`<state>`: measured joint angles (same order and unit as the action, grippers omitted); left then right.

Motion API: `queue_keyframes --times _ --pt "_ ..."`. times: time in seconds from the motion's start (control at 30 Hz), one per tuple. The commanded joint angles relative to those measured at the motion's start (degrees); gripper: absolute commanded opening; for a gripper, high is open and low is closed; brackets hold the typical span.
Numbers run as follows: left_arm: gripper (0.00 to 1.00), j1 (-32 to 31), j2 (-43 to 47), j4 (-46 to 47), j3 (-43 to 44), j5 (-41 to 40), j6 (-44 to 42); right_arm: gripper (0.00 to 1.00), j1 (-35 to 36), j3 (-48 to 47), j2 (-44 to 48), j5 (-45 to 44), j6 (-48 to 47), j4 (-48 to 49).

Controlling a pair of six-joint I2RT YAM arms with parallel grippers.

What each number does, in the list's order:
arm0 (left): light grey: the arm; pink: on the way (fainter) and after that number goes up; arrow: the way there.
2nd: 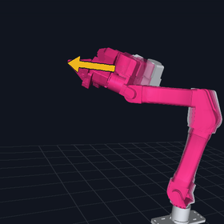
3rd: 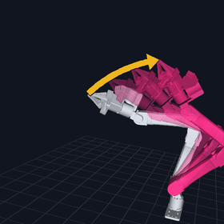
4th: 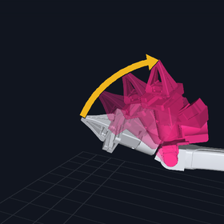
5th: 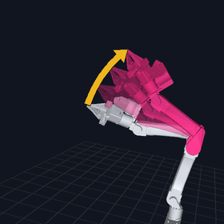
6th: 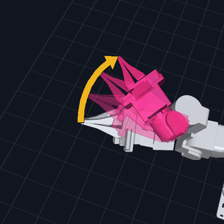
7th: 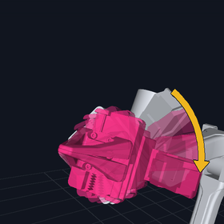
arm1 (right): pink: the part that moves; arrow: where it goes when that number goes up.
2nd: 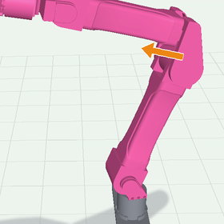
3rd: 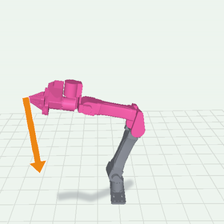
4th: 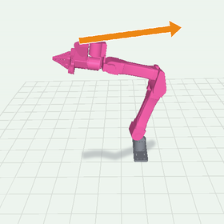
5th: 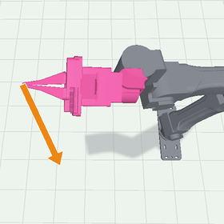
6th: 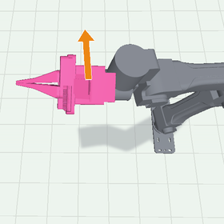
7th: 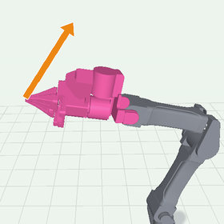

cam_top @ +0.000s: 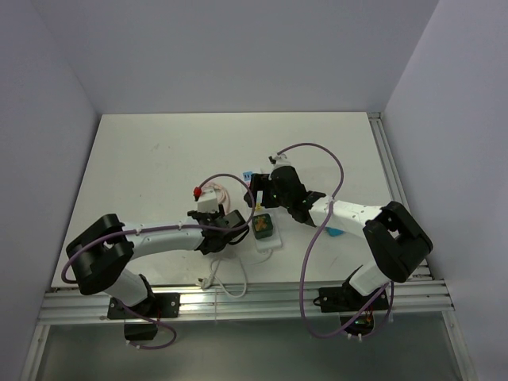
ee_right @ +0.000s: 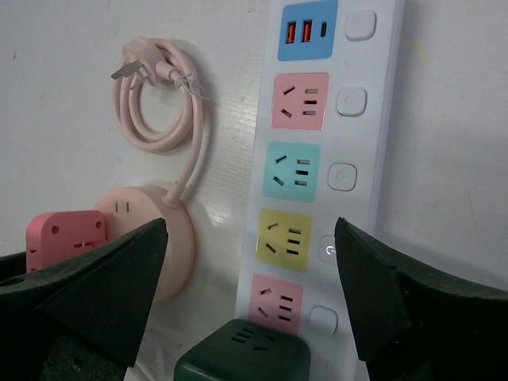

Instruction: Insert the plug

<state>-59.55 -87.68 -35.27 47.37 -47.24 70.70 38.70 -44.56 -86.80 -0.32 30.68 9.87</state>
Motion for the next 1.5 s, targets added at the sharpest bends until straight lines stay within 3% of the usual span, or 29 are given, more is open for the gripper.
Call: queue_keyframes --times 0.0,0.13,0.2,0.3,0.6,0.97,1.23,1.47 --pt "0.63 0.31 1.36 -2.71 0.0 4.44 -1.08 0.92 -0.55 0.7 1.55 0.05 0.52 2.08" --pt "0.73 0.57 2.86 -3.4 1.4 3.83 -2.32 0.92 -0.64 0.79 1.73 0.05 0.52 2.08" --pt "0.88 0.66 3.39 -4.11 2.1 2.95 -2.49 0.92 -0.64 0.87 1.81 0.05 0.52 2.17" --pt "1.0 0.75 4.79 -4.46 3.25 2.68 -3.81 0.93 -0.82 1.05 2.25 0.05 0.52 2.26" --pt "1.0 3.12 13.56 -5.08 6.15 2.94 -8.82 0.93 -0.9 1.31 2.52 1.72 0.17 2.61" --pt "1.0 5.58 31.94 5.55 -1.31 15.95 -18.4 0.95 -0.99 2.98 9.19 -5.38 -0.27 -1.42" --pt "1.0 4.36 33.37 13.2 -4.13 24.3 -19.9 0.99 -2.74 5.17 21.39 -17.52 5.0 -18.02" --pt "1.0 -1.18 26.26 18.65 -3.34 24.83 -17.26 1.0 -11.88 11.77 28.27 -12.25 6.41 -25.68"
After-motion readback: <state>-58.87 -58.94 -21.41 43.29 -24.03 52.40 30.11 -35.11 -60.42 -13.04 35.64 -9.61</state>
